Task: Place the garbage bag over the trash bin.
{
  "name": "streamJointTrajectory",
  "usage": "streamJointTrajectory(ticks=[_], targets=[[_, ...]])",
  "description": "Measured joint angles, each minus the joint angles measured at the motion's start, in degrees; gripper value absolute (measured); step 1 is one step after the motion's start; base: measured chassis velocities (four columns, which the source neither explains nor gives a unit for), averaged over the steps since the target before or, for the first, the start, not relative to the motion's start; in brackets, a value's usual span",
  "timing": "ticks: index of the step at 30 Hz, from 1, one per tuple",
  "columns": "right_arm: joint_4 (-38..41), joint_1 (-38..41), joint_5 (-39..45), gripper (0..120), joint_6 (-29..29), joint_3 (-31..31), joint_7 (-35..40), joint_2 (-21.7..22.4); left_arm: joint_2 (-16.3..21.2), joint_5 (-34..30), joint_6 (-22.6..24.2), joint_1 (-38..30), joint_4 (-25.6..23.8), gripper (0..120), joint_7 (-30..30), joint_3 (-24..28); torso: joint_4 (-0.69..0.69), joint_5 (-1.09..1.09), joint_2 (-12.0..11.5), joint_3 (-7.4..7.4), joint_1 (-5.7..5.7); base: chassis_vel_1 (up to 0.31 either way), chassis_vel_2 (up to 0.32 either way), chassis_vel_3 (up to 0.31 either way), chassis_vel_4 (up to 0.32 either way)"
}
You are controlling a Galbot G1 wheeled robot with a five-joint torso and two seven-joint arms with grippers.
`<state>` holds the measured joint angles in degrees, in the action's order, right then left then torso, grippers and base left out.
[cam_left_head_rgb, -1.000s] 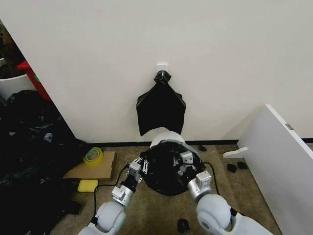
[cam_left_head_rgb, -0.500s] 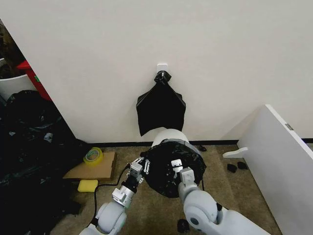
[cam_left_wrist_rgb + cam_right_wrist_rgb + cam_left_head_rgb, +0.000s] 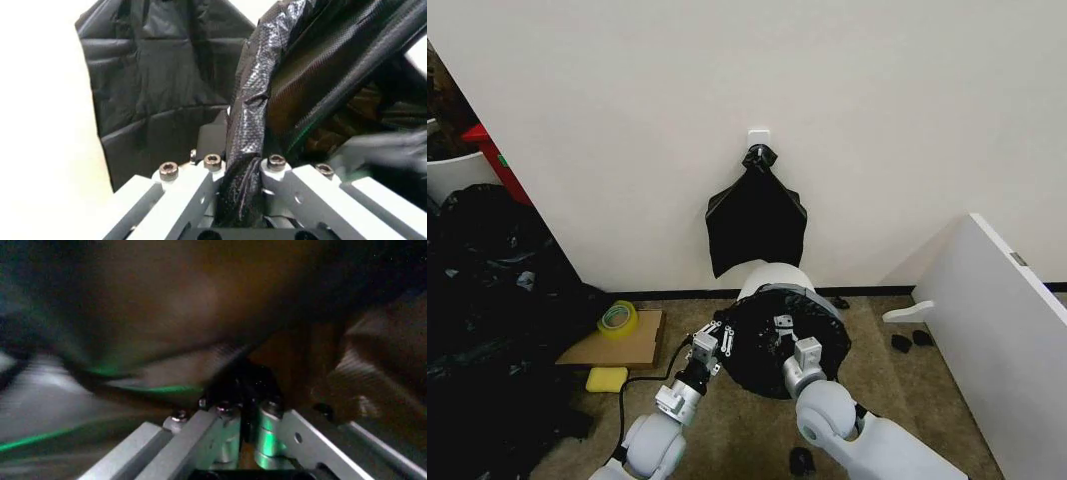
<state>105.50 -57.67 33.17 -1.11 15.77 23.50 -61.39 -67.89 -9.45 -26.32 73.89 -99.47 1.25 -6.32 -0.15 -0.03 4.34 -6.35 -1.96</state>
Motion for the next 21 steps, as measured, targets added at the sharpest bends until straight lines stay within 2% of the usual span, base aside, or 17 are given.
streamJointTrajectory(ticks=[4,7,8,11,12,14,19,21], targets=[[3.74,-1.93,0.09,0,-0.58,0.29,0.17,2.14,0.06,-0.34,0.16,-0.17,0.76,1,-0.34,-0.13,0.0,0.0,0.0,0.0,0.0,0.0,0.0,0.0,0.0],[5.93,-2.56,0.43,0,-8.04,0.53,5.14,2.77,0.04,-0.33,0.22,-0.2,1.03,1,-0.46,-0.2,0.0,0.0,0.0,0.0,0.0,0.0,0.0,0.0,0.0],[5.93,-2.56,0.43,0,-8.04,0.53,5.14,2.77,0.04,-0.33,0.22,-0.2,1.03,1,-0.46,-0.2,0.0,0.0,0.0,0.0,0.0,0.0,0.0,0.0,0.0],[6.12,-1.62,2.74,0,-16.44,1.08,10.67,1.77,0.01,-0.28,0.2,-0.08,0.68,1,-0.3,0.01,0.0,0.0,0.0,0.0,0.0,0.0,0.0,0.0,0.0],[6.12,-1.62,2.74,0,-16.44,1.08,10.67,1.77,0.01,-0.28,0.2,-0.08,0.68,1,-0.3,0.01,0.0,0.0,0.0,0.0,0.0,0.0,0.0,0.0,0.0],[4.45,-0.48,4.49,0,-21.28,1.75,13.86,0.53,-0.05,-0.26,-0.21,0.23,-0.32,1,0.27,0.13,0.01,0.0,0.0,0.0,0.0,0.0,0.0,0.0,0.0],[1.19,0.12,2.81,0,-22.52,1.52,14.51,-0.3,0.06,-0.24,-0.92,0.54,-1.38,1,1.11,0.17,0.01,0.0,0.0,0.0,0.0,0.0,0.0,0.0,0.0],[-0.9,0.13,-0.96,0,-20.74,0.59,12.91,-0.37,0.35,-0.29,-1.34,0.78,-1.79,1,1.78,0.22,0.0,0.0,0.0,0.0,0.0,0.0,0.0,0.0,0.0]])
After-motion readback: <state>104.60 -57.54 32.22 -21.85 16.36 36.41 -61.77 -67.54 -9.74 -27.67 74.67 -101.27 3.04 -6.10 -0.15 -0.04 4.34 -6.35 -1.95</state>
